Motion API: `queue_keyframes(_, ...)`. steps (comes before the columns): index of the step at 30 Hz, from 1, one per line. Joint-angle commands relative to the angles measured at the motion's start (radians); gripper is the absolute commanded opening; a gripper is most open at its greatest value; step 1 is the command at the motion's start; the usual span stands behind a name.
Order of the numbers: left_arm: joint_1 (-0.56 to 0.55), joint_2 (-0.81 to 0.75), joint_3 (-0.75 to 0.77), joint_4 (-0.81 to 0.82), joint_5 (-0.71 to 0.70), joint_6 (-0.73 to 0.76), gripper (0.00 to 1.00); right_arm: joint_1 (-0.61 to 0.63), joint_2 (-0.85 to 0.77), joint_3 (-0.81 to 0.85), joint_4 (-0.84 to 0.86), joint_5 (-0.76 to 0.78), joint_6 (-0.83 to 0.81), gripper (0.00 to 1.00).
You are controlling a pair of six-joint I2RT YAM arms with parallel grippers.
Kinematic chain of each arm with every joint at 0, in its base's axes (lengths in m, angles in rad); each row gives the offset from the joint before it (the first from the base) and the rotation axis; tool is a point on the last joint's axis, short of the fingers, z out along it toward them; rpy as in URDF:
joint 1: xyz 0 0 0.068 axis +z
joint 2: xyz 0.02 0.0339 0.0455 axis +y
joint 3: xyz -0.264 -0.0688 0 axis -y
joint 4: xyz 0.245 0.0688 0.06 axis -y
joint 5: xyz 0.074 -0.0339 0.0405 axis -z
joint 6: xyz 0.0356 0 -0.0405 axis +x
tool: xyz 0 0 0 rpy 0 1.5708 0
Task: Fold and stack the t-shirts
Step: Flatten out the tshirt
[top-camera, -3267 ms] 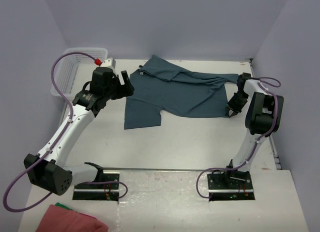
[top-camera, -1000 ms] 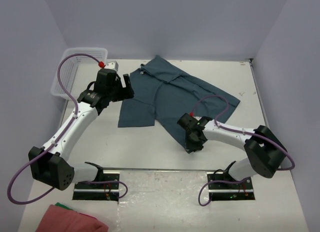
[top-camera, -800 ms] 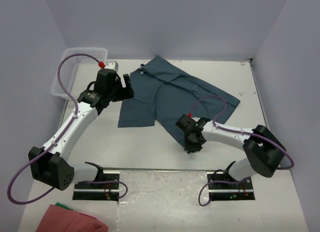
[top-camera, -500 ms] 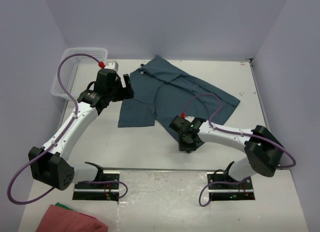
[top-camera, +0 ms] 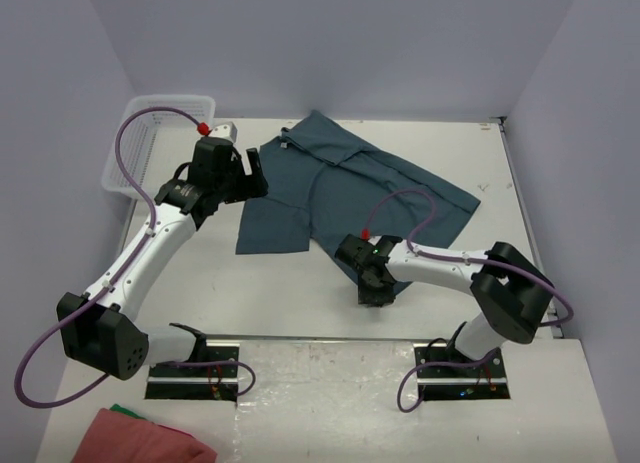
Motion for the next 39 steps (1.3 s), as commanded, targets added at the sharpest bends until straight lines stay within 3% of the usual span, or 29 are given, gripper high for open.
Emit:
queue_keyframes(1,0.006,-0.021,0.03,0.005,0.016,0.028,0.87,0.003,0.022,0.009,0.006,0.05,0.029,0.39)
queue_keyframes(20,0.013,-0.052,0.024,-0.006,0.015,0.04,0.88,-0.057,0.137,-0.043,0.083,0.07,0.034,0.38)
queue_keyframes(39,0.022,-0.07,-0.003,0.017,0.054,0.042,0.88,-0.13,0.174,-0.043,0.068,0.079,0.091,0.13)
